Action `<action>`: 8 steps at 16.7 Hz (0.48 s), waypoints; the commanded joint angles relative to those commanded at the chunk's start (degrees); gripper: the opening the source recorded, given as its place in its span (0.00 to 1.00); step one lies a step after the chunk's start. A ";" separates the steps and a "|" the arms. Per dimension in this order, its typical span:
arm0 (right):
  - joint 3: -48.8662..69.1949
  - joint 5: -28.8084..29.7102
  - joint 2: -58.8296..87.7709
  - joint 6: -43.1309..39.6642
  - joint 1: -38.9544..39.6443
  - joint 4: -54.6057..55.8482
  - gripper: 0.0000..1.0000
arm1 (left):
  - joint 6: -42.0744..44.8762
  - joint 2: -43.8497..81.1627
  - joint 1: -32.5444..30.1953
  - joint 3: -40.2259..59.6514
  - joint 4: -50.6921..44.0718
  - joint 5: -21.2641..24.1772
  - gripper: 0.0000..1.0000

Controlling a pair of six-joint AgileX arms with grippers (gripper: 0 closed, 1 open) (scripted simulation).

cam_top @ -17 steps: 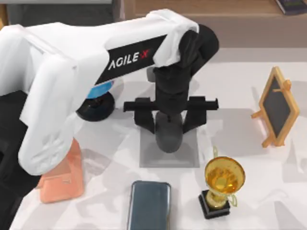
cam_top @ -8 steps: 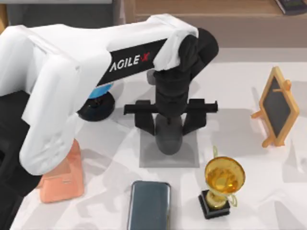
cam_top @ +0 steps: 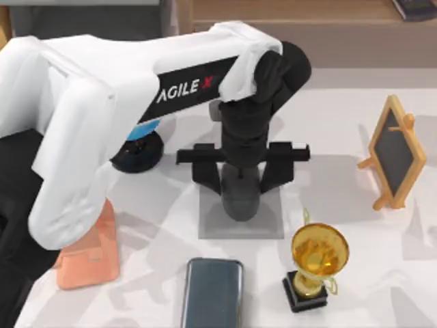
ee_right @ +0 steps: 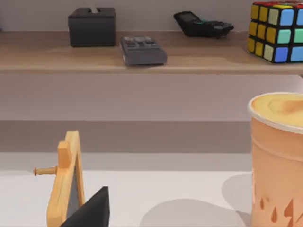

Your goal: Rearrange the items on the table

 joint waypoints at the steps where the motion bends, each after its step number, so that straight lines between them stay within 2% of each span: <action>1: 0.00 0.00 0.00 0.00 0.00 0.00 1.00 | 0.00 0.00 0.00 0.00 0.00 0.00 0.60; 6: 0.00 0.00 0.00 0.00 0.00 0.00 1.00 | 0.00 0.00 0.00 0.00 0.00 0.00 0.98; 8: 0.00 0.00 0.00 0.00 0.00 0.00 1.00 | 0.00 0.00 0.00 0.00 0.00 0.00 1.00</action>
